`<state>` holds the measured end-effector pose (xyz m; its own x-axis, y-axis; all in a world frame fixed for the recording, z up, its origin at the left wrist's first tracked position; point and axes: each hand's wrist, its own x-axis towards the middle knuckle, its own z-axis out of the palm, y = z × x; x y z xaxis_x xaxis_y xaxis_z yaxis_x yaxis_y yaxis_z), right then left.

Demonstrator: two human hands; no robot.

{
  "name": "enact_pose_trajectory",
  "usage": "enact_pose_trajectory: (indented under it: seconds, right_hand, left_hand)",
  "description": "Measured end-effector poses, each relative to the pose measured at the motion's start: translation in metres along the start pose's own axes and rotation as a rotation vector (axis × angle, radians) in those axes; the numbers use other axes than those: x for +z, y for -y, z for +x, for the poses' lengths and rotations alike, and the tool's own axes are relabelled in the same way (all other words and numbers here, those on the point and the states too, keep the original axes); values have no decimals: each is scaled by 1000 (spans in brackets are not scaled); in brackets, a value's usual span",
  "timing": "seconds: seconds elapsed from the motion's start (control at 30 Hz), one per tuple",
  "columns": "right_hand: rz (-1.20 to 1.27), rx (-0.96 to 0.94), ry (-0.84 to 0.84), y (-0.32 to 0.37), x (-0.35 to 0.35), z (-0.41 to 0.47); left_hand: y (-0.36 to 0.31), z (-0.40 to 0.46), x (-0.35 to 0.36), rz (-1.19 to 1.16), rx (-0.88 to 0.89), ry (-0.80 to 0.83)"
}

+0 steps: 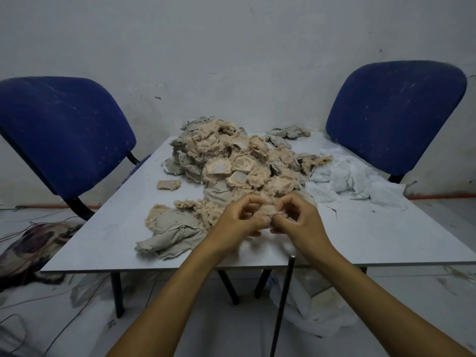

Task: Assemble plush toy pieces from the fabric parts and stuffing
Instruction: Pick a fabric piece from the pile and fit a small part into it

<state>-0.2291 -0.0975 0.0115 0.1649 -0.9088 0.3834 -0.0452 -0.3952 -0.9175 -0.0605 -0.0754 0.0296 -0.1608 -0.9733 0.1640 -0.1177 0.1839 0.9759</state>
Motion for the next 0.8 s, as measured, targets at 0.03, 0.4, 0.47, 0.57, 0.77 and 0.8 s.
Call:
enact_pose_trajectory:
  seconds: [0.03,0.4,0.47,0.57,0.77,0.8]
  right_hand:
    - [-12,-4,-10,0,1,0]
    - [-210,-178,31,7,10,-4]
    - [-193,-139,82,5,8,-3]
    - [-125,-74,61,5,10,-3]
    - [-307,-116,-185,2,13,-2]
    - [-333,-154,-188,2,13,-3]
  left_hand:
    - [1,0,2,13,37,-1]
    - [9,0,13,241,202,-315]
    - [9,0,12,293,223,-366]
    - [9,1,8,388,254,-372]
    - [9,-2,14,397,282,-149]
    - [8,-2,13,248,220,-121]
